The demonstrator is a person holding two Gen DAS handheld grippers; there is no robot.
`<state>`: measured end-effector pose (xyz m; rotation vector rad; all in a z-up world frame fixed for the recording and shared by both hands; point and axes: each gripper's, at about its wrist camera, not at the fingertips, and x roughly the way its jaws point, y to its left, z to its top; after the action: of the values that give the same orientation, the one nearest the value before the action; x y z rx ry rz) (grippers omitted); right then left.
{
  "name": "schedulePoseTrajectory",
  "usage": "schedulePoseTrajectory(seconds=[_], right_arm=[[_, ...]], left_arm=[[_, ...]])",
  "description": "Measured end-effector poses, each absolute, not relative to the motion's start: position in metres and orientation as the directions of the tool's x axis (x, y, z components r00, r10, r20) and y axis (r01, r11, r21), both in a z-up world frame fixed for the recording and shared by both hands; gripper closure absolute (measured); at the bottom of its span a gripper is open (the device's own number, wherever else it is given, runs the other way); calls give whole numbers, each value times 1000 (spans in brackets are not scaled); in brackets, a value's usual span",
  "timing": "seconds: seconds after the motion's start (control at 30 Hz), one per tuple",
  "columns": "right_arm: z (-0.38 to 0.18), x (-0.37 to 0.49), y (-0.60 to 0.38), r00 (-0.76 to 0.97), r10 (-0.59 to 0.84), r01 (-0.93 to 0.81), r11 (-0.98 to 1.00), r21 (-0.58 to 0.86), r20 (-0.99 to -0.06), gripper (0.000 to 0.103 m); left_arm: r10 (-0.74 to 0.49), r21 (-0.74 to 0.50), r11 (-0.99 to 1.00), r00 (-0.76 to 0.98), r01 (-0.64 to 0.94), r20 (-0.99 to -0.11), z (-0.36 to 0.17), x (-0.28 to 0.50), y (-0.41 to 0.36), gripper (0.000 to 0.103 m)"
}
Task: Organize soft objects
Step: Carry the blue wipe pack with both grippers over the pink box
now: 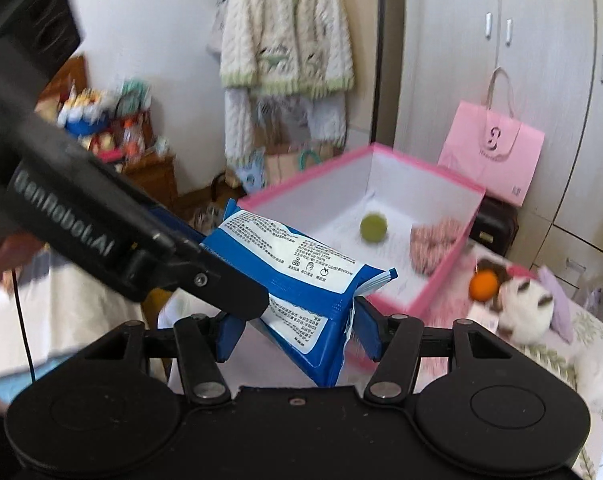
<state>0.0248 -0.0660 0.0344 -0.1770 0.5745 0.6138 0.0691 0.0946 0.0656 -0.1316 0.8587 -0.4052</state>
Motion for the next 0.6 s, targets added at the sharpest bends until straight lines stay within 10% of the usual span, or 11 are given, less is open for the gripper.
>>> schedulePoseTrajectory(seconds=[0.6], right_arm=[[34, 150, -54, 733, 402, -507, 861, -47, -549, 39]], left_arm=[[-446, -387, 892, 599, 234, -665, 28, 207, 116, 43]])
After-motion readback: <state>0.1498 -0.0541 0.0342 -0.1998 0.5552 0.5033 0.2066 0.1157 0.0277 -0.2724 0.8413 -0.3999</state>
